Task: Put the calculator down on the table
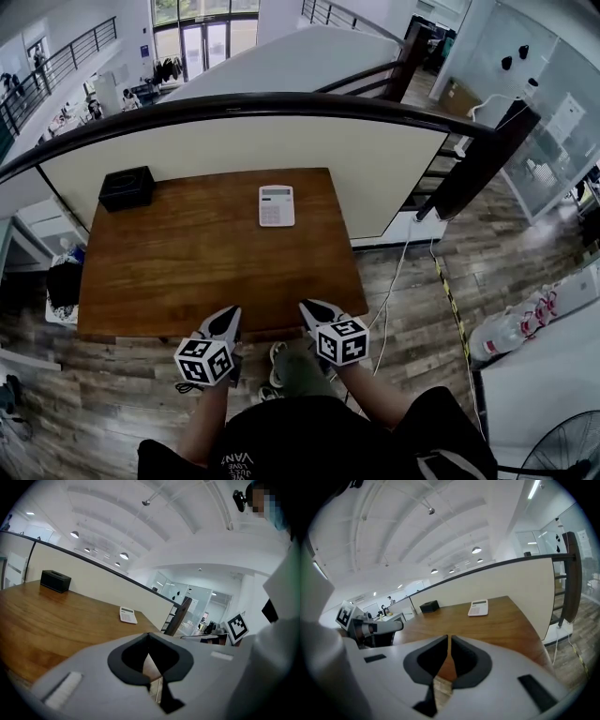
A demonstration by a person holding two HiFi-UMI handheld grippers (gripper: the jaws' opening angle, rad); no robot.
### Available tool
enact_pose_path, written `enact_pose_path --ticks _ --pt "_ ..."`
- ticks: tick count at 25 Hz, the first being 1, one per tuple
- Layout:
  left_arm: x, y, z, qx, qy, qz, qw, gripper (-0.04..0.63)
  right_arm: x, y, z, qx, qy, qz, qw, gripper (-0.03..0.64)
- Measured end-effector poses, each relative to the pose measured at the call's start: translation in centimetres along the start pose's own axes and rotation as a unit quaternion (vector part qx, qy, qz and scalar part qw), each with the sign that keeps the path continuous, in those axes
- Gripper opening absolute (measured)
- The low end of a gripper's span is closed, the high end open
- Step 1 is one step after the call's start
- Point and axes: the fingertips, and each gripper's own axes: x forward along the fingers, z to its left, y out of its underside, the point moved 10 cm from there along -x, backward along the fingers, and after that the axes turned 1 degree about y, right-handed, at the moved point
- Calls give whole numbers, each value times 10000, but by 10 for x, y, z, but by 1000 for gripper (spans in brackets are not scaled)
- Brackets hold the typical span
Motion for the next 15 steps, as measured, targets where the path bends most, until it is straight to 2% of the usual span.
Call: enact_pose_path --ticks 7,15 --pt "-13 11 -22 18 -166 -37 9999 12 -14 4 -2 -146 -182 136 9996 34" --pt "-2 22 -52 -278 -600 -302 9974 12 -22 -5 -31 -399 -565 390 9968 29"
